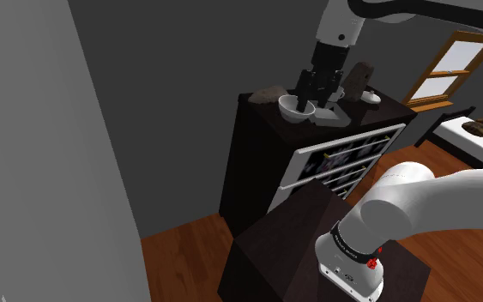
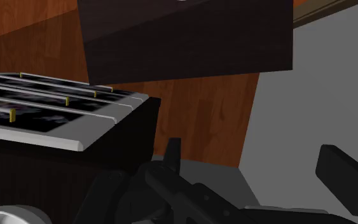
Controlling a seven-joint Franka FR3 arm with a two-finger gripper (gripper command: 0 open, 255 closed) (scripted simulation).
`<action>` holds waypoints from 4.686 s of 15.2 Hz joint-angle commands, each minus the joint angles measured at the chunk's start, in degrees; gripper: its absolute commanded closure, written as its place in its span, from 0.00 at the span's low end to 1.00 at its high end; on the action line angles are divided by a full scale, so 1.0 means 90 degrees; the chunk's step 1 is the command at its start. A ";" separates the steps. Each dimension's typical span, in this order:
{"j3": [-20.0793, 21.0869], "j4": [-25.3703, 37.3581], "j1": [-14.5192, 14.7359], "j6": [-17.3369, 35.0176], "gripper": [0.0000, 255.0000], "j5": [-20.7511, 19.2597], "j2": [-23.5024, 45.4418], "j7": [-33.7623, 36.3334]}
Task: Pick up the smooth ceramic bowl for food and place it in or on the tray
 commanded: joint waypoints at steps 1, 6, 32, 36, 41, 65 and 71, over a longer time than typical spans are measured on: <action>0.0000 0.0000 0.0000 0.0000 0.00 0.0000 0.0000 0.0000; -0.0227 -0.0252 -0.0171 0.0874 0.00 -0.0547 0.0581 -0.0461; -0.1274 0.1649 -0.1092 0.4718 0.00 -0.2606 0.5493 -0.1791; -0.1362 0.2279 -0.1203 0.4968 0.00 -0.2719 0.6212 -0.1921; -0.1402 0.2196 -0.1280 0.5332 0.00 -0.2739 0.6475 -0.1910; -0.1411 0.2260 -0.1310 0.5232 1.00 -0.2713 0.6420 -0.1999; -0.1397 0.2440 -0.1293 0.4799 1.00 -0.2660 0.6151 -0.2138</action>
